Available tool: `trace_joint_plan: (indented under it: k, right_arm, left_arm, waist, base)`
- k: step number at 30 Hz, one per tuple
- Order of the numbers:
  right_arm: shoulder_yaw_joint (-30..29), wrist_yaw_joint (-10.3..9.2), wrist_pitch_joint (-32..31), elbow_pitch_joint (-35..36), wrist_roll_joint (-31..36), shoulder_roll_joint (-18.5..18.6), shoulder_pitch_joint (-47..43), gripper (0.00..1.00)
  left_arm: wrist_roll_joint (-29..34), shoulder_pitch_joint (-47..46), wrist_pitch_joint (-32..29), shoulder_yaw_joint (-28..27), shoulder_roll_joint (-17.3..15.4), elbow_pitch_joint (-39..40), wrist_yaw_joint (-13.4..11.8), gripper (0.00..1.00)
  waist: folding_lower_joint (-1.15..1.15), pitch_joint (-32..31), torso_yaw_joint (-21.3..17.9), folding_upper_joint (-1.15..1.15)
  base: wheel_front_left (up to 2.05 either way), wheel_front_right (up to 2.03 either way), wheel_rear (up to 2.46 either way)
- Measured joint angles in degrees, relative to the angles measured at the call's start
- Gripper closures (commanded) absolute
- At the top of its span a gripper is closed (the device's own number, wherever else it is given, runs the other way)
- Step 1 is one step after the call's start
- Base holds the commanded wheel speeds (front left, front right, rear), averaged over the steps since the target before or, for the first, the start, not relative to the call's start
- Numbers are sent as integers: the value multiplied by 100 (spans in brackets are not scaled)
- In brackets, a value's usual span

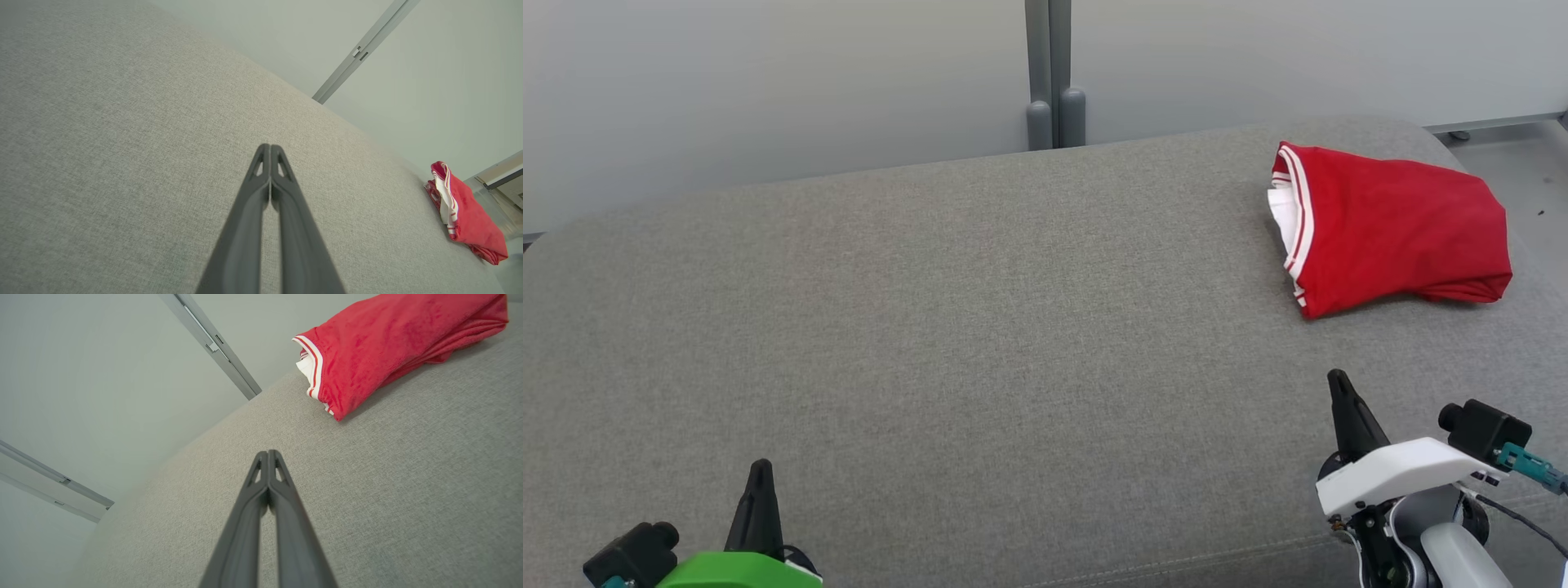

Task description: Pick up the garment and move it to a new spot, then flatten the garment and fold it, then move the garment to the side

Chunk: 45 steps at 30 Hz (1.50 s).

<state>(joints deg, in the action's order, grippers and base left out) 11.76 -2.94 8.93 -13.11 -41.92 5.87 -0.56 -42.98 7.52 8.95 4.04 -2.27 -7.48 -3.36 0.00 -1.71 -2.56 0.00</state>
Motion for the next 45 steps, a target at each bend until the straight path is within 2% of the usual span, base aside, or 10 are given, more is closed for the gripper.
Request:
trace_joint_plan:
  k: [45]
  right_arm:
    - [-1072,598,-853,-132,-3376,-94,197,100]
  left_arm:
    - [-3308,-610,-843,-343,-94,-493,639,100]
  waist:
    - [0,124,167,0]
  base:
    - [0,0,0]
